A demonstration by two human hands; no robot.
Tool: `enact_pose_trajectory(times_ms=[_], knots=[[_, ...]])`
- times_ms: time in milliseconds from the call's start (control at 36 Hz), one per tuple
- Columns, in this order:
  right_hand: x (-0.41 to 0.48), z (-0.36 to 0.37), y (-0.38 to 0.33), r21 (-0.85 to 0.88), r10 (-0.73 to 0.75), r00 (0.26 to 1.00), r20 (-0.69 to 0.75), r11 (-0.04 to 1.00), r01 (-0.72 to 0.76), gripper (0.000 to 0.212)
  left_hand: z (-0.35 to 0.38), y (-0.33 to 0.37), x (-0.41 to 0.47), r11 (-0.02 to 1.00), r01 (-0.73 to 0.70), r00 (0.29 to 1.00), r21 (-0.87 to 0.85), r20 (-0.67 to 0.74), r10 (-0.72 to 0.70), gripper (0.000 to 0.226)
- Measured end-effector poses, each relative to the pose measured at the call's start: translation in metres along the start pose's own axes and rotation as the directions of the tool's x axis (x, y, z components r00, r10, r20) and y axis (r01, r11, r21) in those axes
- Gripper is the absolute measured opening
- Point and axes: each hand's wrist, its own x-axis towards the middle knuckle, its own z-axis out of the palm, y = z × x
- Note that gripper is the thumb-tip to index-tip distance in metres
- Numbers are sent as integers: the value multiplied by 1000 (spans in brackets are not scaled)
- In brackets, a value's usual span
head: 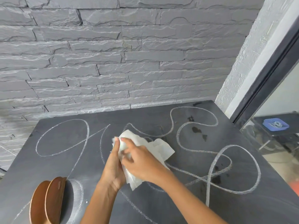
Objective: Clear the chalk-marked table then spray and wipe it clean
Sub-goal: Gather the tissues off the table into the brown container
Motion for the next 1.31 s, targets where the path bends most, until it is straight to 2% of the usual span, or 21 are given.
enact_pose_trajectory(times_ms=[56,111,167,222,278,333,389,417,472,500,556,639,694,750,833,944,1028,1083,1194,1306], knots=[[-1,6,0,12,39,999,34,999,-39,40,-2,2,-2,1000,-4,1000,21,-2,4,43],[3,5,6,64,78,997,-17,995,-77,31,-7,3,-3,1000,13,1000,13,-21,-13,36],[10,-2,18,133,116,983,-143,986,-97,24,-13,4,-4,1000,19,996,5,-86,-19,30],[19,-10,37,230,205,934,-292,963,-140,17,-19,4,-4,1000,7,989,-7,-146,-8,28],[29,-16,66,317,377,826,-418,913,-256,16,-24,3,-5,1000,9,988,-27,-151,-13,24],[36,-16,105,433,578,653,-489,811,-394,21,-27,3,-6,999,5,991,-35,-134,-10,20],[39,-11,140,567,741,498,-450,668,-482,36,-29,2,-8,999,-2,992,-37,-127,-2,19],[39,-9,153,610,800,446,-401,597,-521,46,-29,2,-8,999,-1,992,-40,-127,-4,19],[37,-2,173,664,877,385,-287,471,-580,63,-30,2,-10,999,3,991,-44,-134,-8,19],[36,1,178,687,896,379,-231,426,-589,67,-30,2,-11,999,6,990,-41,-137,-11,19],[36,4,183,738,899,415,-137,372,-563,59,-30,3,-13,999,7,990,-37,-142,-12,19],[41,3,186,839,889,457,-28,270,-473,31,-31,3,-13,999,5,990,-36,-144,-10,20],[44,-1,183,889,886,464,-12,222,-401,25,-31,4,-14,999,2,989,-34,-146,-7,20],[48,-8,176,913,873,486,-25,218,-344,21,-32,4,-15,999,-2,989,-38,-150,-4,20],[52,-23,166,888,839,537,-89,311,-339,11,-35,4,-15,999,-7,988,-42,-155,0,20],[51,-51,157,840,795,551,-253,463,-283,19,-39,3,-14,999,-6,988,-51,-157,-2,19],[50,-76,146,778,719,609,-336,576,-250,21,-38,2,-12,999,6,988,-50,-153,-13,20],[50,-90,137,731,664,665,-341,632,-256,22,-36,1,-10,999,9,987,-48,-158,-16,20],[43,-108,102,617,533,784,-319,745,-255,8,-28,0,-8,998,24,987,-50,-158,-31,23],[36,-104,60,541,412,871,-266,812,-219,14,-21,-3,-6,999,27,991,-46,-130,-33,25]])
